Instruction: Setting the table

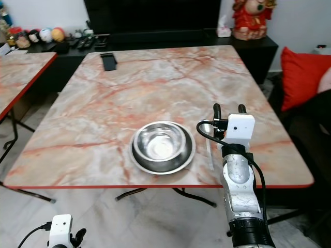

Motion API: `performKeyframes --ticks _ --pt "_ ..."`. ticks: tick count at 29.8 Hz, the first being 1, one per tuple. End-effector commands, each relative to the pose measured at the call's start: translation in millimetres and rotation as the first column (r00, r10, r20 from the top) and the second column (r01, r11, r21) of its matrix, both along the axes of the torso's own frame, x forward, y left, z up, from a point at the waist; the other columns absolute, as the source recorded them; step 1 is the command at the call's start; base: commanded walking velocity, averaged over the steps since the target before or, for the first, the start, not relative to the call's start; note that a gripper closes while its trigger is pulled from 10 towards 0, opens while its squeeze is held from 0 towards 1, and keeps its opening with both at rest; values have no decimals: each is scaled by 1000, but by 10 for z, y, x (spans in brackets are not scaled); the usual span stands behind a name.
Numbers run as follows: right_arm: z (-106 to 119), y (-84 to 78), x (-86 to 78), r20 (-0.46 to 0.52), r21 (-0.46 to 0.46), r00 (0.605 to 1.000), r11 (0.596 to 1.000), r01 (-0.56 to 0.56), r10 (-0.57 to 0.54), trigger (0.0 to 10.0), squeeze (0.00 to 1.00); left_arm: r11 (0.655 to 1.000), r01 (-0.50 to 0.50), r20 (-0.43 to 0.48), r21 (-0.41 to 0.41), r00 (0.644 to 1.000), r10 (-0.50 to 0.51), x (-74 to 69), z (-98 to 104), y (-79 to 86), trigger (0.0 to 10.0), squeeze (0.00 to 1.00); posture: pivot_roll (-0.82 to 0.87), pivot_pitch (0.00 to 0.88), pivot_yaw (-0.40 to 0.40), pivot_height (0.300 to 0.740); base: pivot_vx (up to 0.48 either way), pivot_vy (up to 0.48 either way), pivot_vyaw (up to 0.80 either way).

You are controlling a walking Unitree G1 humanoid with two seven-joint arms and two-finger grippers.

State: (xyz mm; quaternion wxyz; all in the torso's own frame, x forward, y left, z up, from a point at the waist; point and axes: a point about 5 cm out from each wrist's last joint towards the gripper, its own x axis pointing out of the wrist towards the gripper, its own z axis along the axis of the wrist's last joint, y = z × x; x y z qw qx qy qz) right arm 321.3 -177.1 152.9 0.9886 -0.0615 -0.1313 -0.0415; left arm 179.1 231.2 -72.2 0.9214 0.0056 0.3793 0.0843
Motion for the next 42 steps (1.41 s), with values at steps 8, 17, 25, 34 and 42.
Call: performKeyframes --ticks 8,17,25,34,42 --pt "72 -1 -21 21 -9 1000 1000 3 -3 10000 0 1000 -16 -25 -3 1000 16 -51 -22 37 10000 0 -92 0 91 714 0 435 0" --pt "108 28 -18 30 -30 1000 1000 -2 3 10000 0 1000 -17 -32 0 999 17 -67 -20 79 10000 0 -90 0 95 714 0 435 0" --pt "145 80 -22 40 -35 999 999 -16 18 10000 0 1000 -21 -45 -3 999 21 -92 -32 90 10000 0 -86 0 94 714 0 435 0" --pt "168 153 -3 45 -61 998 997 -46 48 10000 0 1000 -29 -58 -7 998 28 -76 -45 45 10000 0 -78 0 90 714 0 435 236" --pt "155 181 -15 41 -51 997 997 -60 62 10000 0 999 -32 -62 -8 998 32 -71 -45 45 10000 0 -77 0 89 714 0 436 800"
